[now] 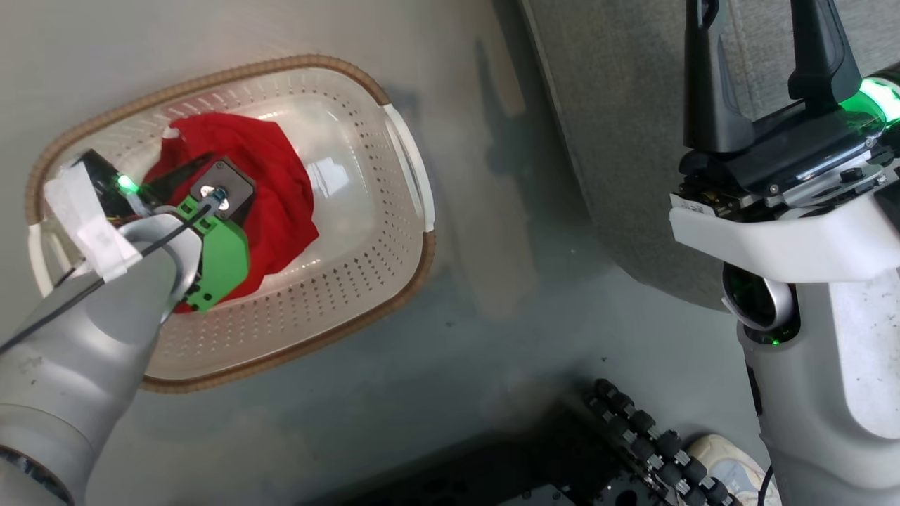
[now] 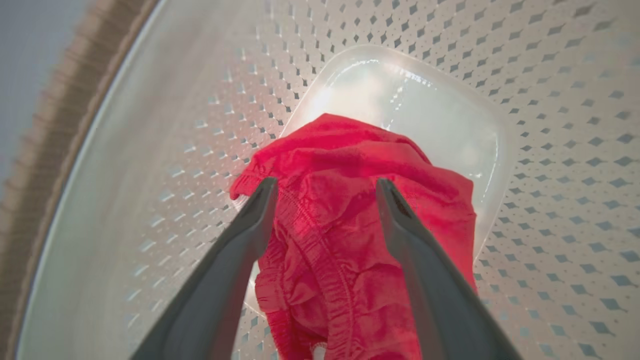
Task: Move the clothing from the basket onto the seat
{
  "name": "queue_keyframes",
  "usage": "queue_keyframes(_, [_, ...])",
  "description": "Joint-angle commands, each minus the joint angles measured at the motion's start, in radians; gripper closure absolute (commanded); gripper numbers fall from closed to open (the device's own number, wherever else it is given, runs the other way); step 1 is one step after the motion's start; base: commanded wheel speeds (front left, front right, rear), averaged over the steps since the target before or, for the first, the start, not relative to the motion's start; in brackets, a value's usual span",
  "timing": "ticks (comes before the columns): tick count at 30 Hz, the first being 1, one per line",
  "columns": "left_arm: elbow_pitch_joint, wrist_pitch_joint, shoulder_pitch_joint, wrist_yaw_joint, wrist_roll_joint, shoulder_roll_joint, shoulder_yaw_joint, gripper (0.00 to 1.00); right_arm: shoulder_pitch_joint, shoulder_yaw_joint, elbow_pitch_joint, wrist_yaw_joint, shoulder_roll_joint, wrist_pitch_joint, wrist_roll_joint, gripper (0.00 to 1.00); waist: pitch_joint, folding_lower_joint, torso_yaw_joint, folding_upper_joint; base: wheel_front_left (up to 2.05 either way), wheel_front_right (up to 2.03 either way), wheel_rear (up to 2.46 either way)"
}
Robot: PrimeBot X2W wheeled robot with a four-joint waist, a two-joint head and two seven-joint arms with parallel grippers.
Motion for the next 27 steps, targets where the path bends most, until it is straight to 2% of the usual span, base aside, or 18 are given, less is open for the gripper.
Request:
queue_keyframes(1, [0.019,0.023,-0.027,-0.002,-0.001,0.012,-0.024,0.00,-0.015,0.002,-0.011,-0.001,-0.001,0.000,0.005,0.00,0.064,-0.0002,-0.023,0.0000,0.00,0.00,0.00])
queue_keyframes(10, [0.083,0.114,-0.096,-0.002,-0.022,0.004,-0.132,0.00,-0.016,0.003,-0.042,-0.001,-0.001,0.000,0.010,0.00,0.142,-0.0002,-0.027,0.0000,0.00,0.00,0.00])
queue_keyframes(18, [0.091,0.191,-0.116,-0.002,-0.023,-0.013,-0.162,0.00,0.017,-0.008,-0.079,-0.001,-0.001,0.000,-0.002,0.00,0.183,-0.0002,-0.017,0.0000,0.00,0.00,0.00])
queue_keyframes(25, [0.091,0.197,-0.123,-0.002,-0.031,-0.036,-0.169,0.01,0.052,-0.002,-0.125,-0.001,-0.001,0.000,-0.053,0.00,0.195,-0.0002,0.031,0.0000,0.11,0.11,0.11])
queue_keyframes(26, [0.090,0.188,-0.125,-0.002,-0.026,-0.041,-0.169,0.74,0.055,-0.002,-0.131,-0.001,-0.001,0.000,-0.060,0.00,0.195,-0.0002,0.038,0.0000,0.03,0.03,0.03])
queue_keyframes(27, [0.092,0.185,-0.126,-0.002,-0.022,-0.044,-0.170,1.00,0.059,-0.002,-0.135,-0.001,-0.001,0.000,-0.065,0.00,0.196,-0.0002,0.042,0.0000,0.00,0.00,0.00])
